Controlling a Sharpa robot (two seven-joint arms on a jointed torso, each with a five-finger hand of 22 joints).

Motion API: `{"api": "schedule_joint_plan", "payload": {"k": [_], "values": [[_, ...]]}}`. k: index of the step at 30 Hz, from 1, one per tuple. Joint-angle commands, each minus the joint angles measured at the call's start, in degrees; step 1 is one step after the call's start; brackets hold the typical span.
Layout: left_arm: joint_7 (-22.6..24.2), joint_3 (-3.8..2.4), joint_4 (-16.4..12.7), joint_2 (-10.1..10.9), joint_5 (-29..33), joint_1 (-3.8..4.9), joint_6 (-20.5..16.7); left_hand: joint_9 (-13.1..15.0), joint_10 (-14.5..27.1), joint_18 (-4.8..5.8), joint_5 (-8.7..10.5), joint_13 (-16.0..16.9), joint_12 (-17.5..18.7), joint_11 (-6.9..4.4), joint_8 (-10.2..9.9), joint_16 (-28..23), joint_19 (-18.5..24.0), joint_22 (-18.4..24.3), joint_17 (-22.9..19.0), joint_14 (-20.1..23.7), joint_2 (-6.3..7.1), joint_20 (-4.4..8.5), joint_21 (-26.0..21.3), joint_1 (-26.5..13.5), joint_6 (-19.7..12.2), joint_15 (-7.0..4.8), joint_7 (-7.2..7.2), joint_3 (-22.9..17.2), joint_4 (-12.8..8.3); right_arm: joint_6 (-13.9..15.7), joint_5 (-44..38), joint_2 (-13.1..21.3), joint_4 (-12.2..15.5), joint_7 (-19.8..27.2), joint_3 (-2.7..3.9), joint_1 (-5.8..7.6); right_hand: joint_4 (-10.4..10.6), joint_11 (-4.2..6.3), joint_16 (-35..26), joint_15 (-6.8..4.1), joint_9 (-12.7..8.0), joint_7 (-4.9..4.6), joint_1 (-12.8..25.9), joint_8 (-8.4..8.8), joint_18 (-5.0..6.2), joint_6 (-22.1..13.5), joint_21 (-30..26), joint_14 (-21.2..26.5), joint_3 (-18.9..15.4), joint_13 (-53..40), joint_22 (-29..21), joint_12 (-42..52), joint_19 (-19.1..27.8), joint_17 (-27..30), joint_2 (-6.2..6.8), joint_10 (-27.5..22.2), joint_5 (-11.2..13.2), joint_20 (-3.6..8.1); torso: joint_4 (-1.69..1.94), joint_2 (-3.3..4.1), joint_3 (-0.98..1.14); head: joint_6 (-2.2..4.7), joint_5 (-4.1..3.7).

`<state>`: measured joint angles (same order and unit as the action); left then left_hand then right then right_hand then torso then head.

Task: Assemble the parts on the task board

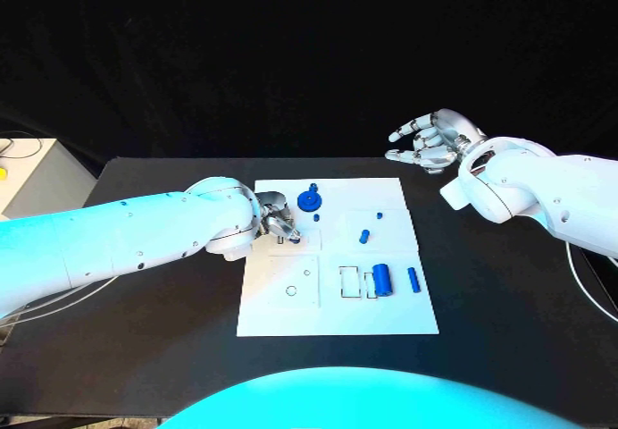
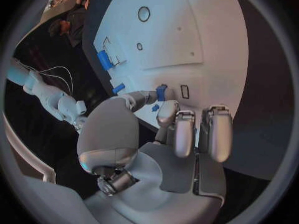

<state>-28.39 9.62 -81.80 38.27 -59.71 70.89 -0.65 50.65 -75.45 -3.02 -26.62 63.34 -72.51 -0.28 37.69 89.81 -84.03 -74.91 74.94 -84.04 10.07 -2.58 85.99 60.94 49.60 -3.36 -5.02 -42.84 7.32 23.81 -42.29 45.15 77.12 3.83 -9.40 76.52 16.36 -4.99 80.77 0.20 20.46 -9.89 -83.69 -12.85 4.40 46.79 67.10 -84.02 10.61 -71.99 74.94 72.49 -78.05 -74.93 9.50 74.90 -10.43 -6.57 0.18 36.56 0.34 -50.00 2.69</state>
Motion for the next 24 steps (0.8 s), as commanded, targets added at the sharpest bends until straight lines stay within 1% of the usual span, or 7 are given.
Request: {"api": "schedule_joint_plan", "payload": {"k": [1,10,17,24], "values": [[-0.2,-0.02,0.0,-0.2,0.5,-0.03,1.9,0.1,-0.3,0.95,-0.30,-0.1,0.0,-0.19,0.1,0.2,-0.4,-6.1,15.1,-6.0,-0.06,0.32,0.2,0.5,1.3,-0.44,1.05,-10.6,-10.8,-0.8,-0.5,0.0,0.0,0.3,0.00,-0.05,0.0,0.00,-0.1,0.42,0.1,-0.09,0.4,-0.19,0.67,-0.5,-0.3,-1.7,0.2,0.0,2.1,-0.3,0.3,-0.1,0.00,-0.3,-0.4,-0.11,0.00,0.04,-0.01,0.00,0.05],[-0.5,-0.02,0.2,-0.2,0.5,-0.03,2.8,0.1,-0.3,0.95,-0.30,-0.1,0.0,-0.19,0.1,0.2,-0.4,-6.1,15.1,-6.0,-0.06,0.32,0.2,0.5,1.3,-0.44,1.05,-10.6,-10.8,-0.9,-0.5,-0.1,-0.1,0.3,0.00,-0.12,0.0,0.00,-0.2,0.42,0.1,-0.09,0.4,-0.21,0.71,-0.5,-0.4,-1.6,0.2,0.2,2.1,-0.4,0.4,0.0,0.00,-0.4,-0.4,-0.11,-0.02,0.02,0.01,0.00,0.01],[-0.5,-0.02,0.2,-0.2,0.4,-0.03,2.7,0.1,-0.4,0.96,-0.28,0.1,0.0,-0.20,0.1,0.2,-0.4,-6.2,15.1,-6.0,-0.04,0.33,0.2,0.5,1.3,-0.45,1.06,-10.7,-10.8,-0.9,-0.5,-0.1,-0.1,0.3,0.00,-0.19,0.0,0.00,-0.2,0.42,0.1,-0.09,0.4,-0.21,0.71,-0.5,-0.4,-1.6,0.2,0.2,2.1,-0.4,0.4,0.0,0.00,-0.4,-0.4,-0.11,-0.01,0.00,0.02,0.00,0.05],[-0.5,-0.02,0.4,-0.4,0.4,-0.02,2.6,0.1,-0.4,0.96,-0.28,0.1,0.0,-0.20,0.1,0.2,-0.4,-6.2,15.1,-6.0,-0.04,0.33,0.2,0.5,1.3,-0.45,1.06,-10.7,-10.8,-0.9,-0.5,-0.1,-0.1,0.3,0.00,-0.22,0.0,-0.01,-0.3,0.42,0.1,-0.09,0.4,-0.25,0.73,-0.6,-0.6,-1.6,0.2,0.3,2.0,-0.5,0.4,0.1,0.01,-0.5,-0.4,-0.11,-0.01,0.00,0.01,0.00,-0.10]]}}
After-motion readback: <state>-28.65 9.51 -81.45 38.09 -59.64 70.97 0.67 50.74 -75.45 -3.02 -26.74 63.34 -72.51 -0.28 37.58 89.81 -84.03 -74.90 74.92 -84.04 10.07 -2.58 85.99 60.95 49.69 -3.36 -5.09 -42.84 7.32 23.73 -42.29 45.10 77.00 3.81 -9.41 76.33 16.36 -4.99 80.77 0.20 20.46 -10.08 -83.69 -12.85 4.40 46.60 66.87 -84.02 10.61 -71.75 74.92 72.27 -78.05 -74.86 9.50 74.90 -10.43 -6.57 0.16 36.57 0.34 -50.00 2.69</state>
